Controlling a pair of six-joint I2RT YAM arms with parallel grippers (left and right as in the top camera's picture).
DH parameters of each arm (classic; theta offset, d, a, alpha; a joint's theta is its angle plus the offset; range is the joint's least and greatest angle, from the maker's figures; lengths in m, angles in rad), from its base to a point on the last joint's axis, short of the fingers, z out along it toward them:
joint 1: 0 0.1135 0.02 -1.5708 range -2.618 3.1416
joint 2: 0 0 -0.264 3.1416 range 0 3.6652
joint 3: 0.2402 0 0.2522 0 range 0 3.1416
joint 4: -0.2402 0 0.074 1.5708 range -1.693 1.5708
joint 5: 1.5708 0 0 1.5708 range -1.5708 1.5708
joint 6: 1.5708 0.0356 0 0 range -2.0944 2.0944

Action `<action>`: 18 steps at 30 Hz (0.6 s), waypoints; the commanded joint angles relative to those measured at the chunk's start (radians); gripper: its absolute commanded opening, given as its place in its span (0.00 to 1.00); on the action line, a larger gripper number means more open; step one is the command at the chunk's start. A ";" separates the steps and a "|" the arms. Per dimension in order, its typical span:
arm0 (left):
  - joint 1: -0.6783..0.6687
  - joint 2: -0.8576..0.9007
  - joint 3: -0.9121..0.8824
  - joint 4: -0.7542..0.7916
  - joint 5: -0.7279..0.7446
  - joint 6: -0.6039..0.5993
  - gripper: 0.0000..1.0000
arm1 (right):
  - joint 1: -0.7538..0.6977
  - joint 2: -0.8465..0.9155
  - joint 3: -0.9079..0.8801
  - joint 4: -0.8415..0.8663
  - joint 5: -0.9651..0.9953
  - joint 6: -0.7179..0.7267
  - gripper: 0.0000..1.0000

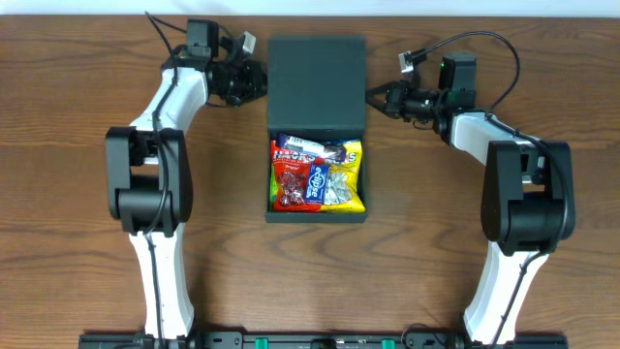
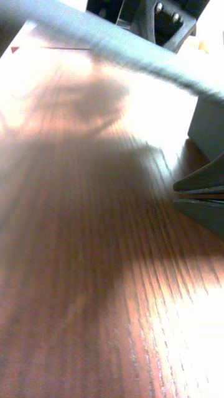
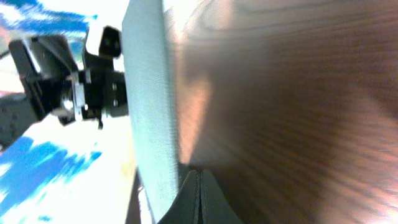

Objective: Pack container
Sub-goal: 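Push the raised lid forward with both grippers to close the box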

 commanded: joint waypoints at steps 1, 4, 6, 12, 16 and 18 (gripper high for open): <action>0.003 -0.081 0.024 -0.005 0.026 0.081 0.06 | 0.010 0.009 0.002 0.011 -0.161 -0.037 0.02; 0.003 -0.113 0.024 -0.006 0.027 0.101 0.06 | 0.011 0.009 0.002 0.032 -0.218 -0.055 0.02; 0.003 -0.131 0.024 -0.013 0.027 0.111 0.06 | 0.011 0.009 0.002 0.050 -0.257 -0.055 0.02; 0.003 -0.198 0.024 -0.099 0.026 0.233 0.06 | 0.012 0.009 0.002 0.061 -0.370 -0.050 0.01; 0.003 -0.239 0.024 -0.156 0.018 0.309 0.06 | 0.012 0.009 0.002 0.053 -0.389 -0.042 0.02; 0.003 -0.262 0.024 -0.187 0.018 0.347 0.06 | 0.011 0.009 0.002 0.050 -0.389 -0.042 0.02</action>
